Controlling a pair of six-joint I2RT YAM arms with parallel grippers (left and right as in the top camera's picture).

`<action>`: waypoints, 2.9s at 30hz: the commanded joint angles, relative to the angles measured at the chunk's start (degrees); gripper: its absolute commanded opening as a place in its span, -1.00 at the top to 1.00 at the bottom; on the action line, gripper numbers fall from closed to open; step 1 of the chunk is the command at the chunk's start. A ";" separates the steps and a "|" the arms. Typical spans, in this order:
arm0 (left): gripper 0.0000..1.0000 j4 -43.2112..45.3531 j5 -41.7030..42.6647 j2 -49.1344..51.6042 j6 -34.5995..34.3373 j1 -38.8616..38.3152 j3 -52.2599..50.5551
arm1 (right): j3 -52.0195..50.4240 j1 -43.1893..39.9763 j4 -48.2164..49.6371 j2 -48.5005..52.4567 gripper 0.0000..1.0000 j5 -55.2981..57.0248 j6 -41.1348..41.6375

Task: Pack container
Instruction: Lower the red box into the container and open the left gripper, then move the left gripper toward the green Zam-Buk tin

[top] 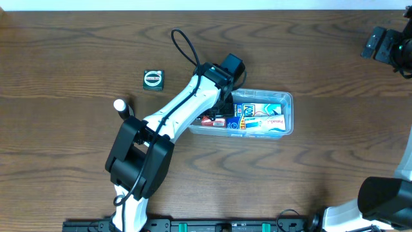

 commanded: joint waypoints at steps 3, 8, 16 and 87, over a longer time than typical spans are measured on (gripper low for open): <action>-0.39 0.79 -0.35 -0.72 -0.37 0.04 -1.07 | 0.52 -0.11 -0.07 -0.52 -0.98 0.37 0.74; -0.38 3.98 -0.31 -0.72 -0.39 0.04 -4.59 | 0.52 -0.09 -0.07 -0.52 -0.98 0.37 0.72; -0.39 6.62 -0.37 -0.72 -0.37 0.04 -6.88 | 0.52 -0.11 -0.07 -0.52 -0.98 0.37 0.72; -0.80 8.17 1.27 -16.04 26.86 30.36 -3.04 | 0.52 -0.09 -0.09 -0.52 -0.99 0.35 0.74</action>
